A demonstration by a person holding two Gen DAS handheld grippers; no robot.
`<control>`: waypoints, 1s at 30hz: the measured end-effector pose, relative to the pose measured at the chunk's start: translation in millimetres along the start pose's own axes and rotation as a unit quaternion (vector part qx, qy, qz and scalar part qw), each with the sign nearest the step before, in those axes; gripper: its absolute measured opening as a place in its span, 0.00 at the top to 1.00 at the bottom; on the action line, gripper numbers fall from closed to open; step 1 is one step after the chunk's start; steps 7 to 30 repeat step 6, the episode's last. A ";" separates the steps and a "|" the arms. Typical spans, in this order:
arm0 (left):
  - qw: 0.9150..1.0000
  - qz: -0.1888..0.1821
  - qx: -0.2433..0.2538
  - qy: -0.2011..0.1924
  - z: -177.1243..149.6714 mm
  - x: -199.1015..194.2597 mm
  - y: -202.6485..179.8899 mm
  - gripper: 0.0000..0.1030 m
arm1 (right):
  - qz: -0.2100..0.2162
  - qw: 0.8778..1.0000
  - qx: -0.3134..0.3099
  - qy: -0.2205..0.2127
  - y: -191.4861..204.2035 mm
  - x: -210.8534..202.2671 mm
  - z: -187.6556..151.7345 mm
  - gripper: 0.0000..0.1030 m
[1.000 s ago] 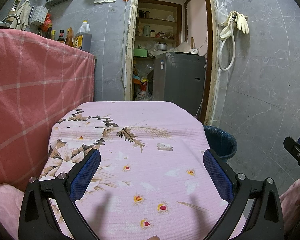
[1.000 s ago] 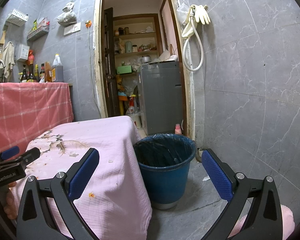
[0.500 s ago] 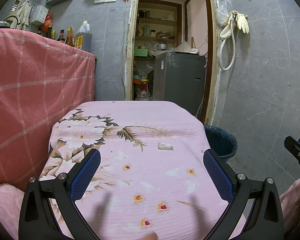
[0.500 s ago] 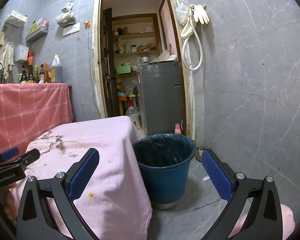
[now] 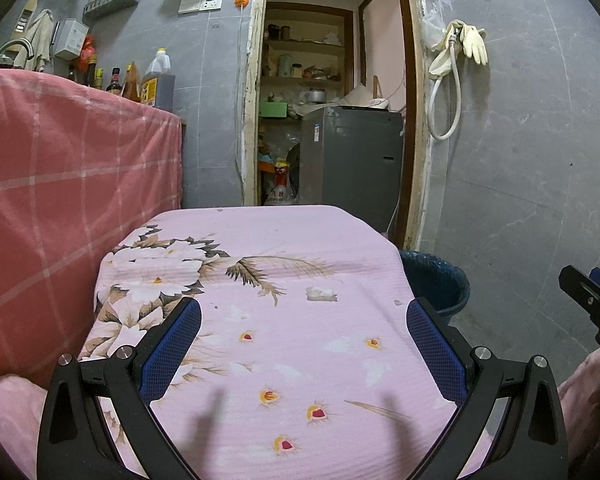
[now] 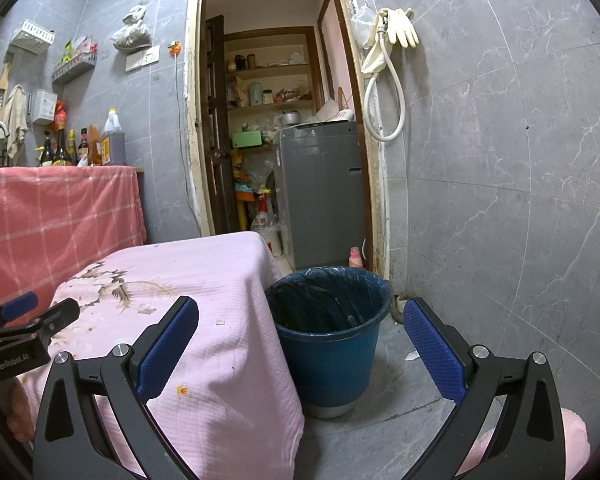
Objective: Collect trash
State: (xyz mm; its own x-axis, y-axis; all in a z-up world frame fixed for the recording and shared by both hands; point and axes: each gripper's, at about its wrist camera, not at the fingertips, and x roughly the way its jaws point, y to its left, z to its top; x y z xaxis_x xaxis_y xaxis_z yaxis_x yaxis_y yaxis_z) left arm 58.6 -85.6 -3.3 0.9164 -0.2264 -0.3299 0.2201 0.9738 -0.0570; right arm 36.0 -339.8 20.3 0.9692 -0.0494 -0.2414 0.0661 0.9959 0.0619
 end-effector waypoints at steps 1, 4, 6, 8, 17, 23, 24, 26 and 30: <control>1.000 0.000 -0.001 0.000 -0.5 -0.8 -0.5 0.02 | 0.000 1.000 0.000 0.000 0.0 0.0 0.0 0.00; 1.000 0.000 -0.001 0.000 -0.3 -0.3 0.6 0.02 | 0.000 1.000 0.000 0.001 0.3 0.0 -0.3 0.00; 1.000 0.000 -0.002 0.000 -0.8 0.2 0.6 0.02 | 0.000 1.000 0.000 -0.001 0.5 -0.5 -0.2 0.00; 1.000 0.000 -0.002 0.000 -0.8 0.2 0.6 0.02 | 0.000 1.000 0.000 -0.001 0.5 -0.5 -0.2 0.00; 1.000 0.000 -0.002 0.000 -0.8 0.2 0.6 0.02 | 0.000 1.000 0.000 -0.001 0.5 -0.5 -0.2 0.00; 1.000 0.000 -0.002 0.000 -0.8 0.2 0.6 0.02 | 0.000 1.000 0.000 -0.001 0.5 -0.5 -0.2 0.00; 1.000 0.000 -0.002 0.000 -0.8 0.2 0.6 0.02 | 0.000 1.000 0.000 -0.001 0.5 -0.5 -0.2 0.00; 1.000 0.000 -0.002 0.000 -0.8 0.2 0.6 0.02 | 0.000 1.000 0.000 -0.001 0.5 -0.5 -0.2 0.00; 1.000 0.000 -0.002 0.000 -0.8 0.2 0.6 0.02 | 0.000 1.000 0.000 -0.001 0.5 -0.5 -0.2 0.00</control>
